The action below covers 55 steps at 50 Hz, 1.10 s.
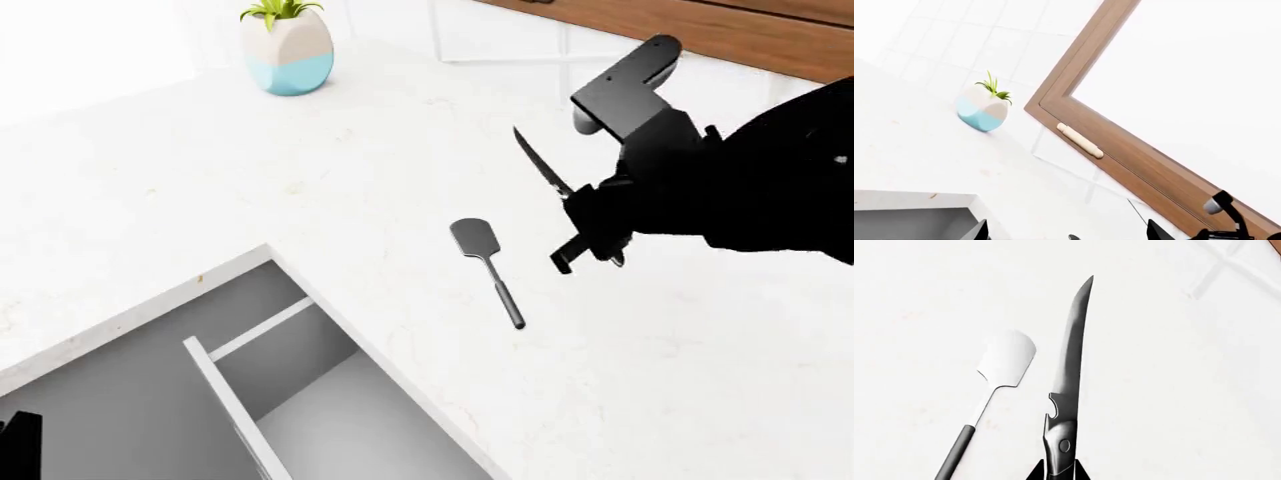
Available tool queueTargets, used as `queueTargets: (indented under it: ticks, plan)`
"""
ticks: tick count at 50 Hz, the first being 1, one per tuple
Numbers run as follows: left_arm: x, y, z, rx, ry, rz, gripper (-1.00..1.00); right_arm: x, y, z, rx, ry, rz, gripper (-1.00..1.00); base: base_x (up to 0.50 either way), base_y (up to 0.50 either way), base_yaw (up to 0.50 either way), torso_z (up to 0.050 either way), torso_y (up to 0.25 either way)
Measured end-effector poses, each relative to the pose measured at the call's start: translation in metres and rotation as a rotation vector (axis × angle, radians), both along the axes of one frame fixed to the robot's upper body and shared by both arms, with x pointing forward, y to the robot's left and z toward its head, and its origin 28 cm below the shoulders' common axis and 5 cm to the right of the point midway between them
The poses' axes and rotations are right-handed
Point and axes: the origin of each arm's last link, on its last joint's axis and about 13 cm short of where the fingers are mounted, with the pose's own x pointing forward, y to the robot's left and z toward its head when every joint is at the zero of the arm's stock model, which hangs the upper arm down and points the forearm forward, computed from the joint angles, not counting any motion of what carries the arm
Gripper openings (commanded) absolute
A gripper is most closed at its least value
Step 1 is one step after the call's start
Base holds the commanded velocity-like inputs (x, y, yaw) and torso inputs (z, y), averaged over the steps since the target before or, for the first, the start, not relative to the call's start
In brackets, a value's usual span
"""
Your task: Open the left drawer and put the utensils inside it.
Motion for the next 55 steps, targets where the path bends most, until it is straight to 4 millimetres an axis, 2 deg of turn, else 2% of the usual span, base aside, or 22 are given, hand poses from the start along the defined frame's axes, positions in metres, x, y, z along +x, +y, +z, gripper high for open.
queueTargets:
  ticks: [10,24,41,55]
  plan:
    - [0.001,0.0,-0.001,-0.003,0.002,0.0,1.0,-0.023,0.037,-0.003,-0.044,0.028,0.158,-1.0,0.0,0.0,0.0,0.0,0.0]
    - [0.0,0.001,-0.001,-0.005,0.001,0.002,1.0,-0.04,0.075,-0.028,-0.079,0.1,0.328,-1.0,0.0,0.0,0.0,0.0,0.0]
    - [0.001,0.001,-0.002,-0.009,0.002,0.0,1.0,-0.049,0.105,-0.059,-0.07,0.192,0.432,-1.0,0.0,0.0,0.0,0.0,0.0]
    - [0.002,0.002,-0.004,-0.013,0.004,0.0,1.0,-0.057,0.125,-0.077,-0.059,0.248,0.494,-1.0,0.0,0.0,0.0,0.0,0.0]
